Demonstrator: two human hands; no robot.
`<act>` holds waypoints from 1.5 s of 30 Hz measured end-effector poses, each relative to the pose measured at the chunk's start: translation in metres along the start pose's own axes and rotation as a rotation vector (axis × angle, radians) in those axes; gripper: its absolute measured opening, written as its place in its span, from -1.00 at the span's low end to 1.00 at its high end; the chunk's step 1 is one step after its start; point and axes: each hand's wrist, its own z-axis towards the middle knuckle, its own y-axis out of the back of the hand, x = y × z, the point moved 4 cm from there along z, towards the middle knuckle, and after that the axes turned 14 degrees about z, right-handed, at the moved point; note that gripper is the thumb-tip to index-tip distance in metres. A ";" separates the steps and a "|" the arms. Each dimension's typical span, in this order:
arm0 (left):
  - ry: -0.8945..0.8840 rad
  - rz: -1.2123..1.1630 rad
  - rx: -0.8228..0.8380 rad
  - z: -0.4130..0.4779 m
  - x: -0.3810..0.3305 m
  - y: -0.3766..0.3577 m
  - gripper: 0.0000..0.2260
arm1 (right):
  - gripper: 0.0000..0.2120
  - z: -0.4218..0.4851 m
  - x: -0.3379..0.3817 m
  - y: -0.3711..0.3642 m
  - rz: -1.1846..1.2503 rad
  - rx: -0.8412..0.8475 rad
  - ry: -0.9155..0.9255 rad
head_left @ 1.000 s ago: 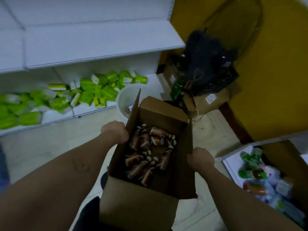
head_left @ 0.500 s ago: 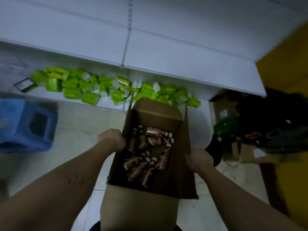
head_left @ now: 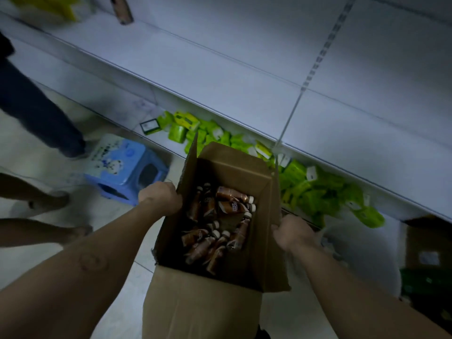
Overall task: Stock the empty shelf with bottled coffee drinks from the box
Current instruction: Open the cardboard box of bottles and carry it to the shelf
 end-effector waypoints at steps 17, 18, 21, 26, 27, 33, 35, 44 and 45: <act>-0.053 0.053 0.129 0.150 0.075 -0.005 -0.67 | -0.67 0.101 0.111 -0.037 0.027 0.033 -0.037; -0.094 0.051 0.133 0.162 0.077 -0.011 -0.65 | -0.66 0.099 0.116 -0.045 0.025 0.035 -0.063; -0.191 0.029 0.123 0.186 0.084 -0.023 -0.57 | -0.66 0.078 0.128 -0.064 0.064 0.010 -0.178; -0.413 0.037 0.050 0.205 0.073 -0.004 -0.58 | -0.63 0.031 0.124 -0.076 0.308 -0.082 -0.421; -0.455 0.063 0.039 0.206 0.065 0.004 -0.58 | -0.63 0.025 0.122 -0.077 0.336 -0.102 -0.444; -0.671 0.292 -0.053 0.178 0.002 0.039 -0.59 | -0.65 -0.038 0.099 -0.117 0.564 -0.252 -0.664; -0.739 0.361 -0.085 0.161 -0.018 0.045 -0.56 | -0.65 -0.064 0.086 -0.133 0.654 -0.295 -0.753; -1.029 0.607 -0.148 0.096 -0.114 0.030 -0.63 | -0.66 -0.142 0.065 -0.211 0.877 -0.534 -1.055; -1.050 0.619 -0.146 0.101 -0.120 0.024 -0.60 | -0.65 -0.143 0.067 -0.219 0.899 -0.554 -1.097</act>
